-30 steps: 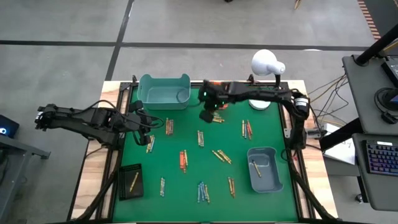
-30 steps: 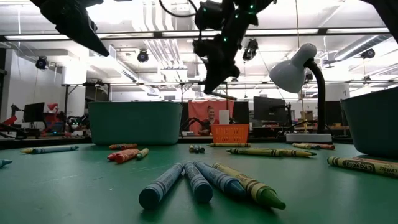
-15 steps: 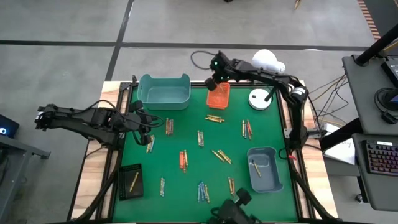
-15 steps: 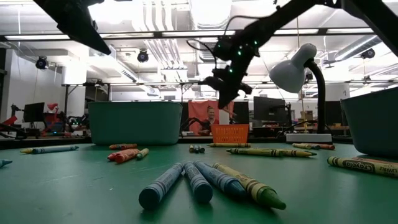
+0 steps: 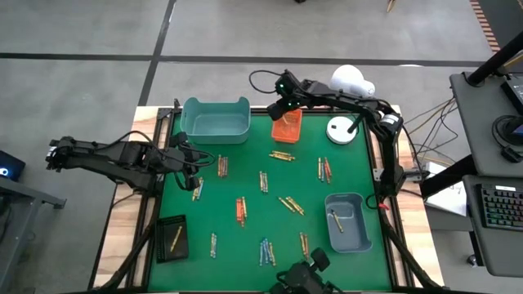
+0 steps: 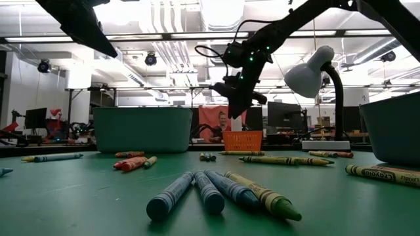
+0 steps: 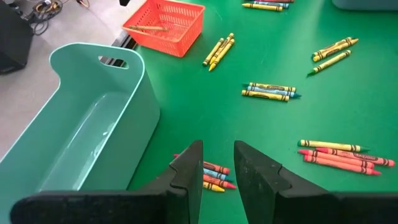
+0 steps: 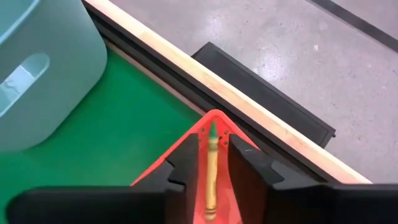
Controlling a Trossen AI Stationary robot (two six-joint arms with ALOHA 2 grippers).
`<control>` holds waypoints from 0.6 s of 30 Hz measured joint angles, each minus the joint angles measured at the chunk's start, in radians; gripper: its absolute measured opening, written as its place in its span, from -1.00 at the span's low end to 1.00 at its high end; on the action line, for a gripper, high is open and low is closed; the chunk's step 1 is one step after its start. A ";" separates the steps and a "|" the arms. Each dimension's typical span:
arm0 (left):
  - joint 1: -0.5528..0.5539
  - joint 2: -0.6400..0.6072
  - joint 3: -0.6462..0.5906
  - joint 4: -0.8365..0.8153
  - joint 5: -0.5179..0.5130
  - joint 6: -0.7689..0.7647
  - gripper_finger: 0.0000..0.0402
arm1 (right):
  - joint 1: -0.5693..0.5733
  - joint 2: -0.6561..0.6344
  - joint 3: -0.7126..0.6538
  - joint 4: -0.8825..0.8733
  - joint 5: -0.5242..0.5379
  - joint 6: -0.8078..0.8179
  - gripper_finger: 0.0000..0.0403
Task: Sort crayons
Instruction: Put the green crayon into the blue bin
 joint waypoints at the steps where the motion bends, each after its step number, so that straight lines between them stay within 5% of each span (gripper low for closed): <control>1: 0.000 0.000 0.000 0.000 0.000 -0.009 -0.64 | 0.000 0.000 0.000 0.000 0.000 0.000 -0.55; 8: 0.000 0.000 0.000 -0.004 0.002 -0.131 -0.64 | 0.026 -0.023 0.005 -0.012 -0.001 0.004 -0.39; 18: 0.000 0.001 0.000 -0.061 0.003 -0.374 -0.64 | 0.201 -0.122 0.007 -0.041 0.008 -0.066 -0.44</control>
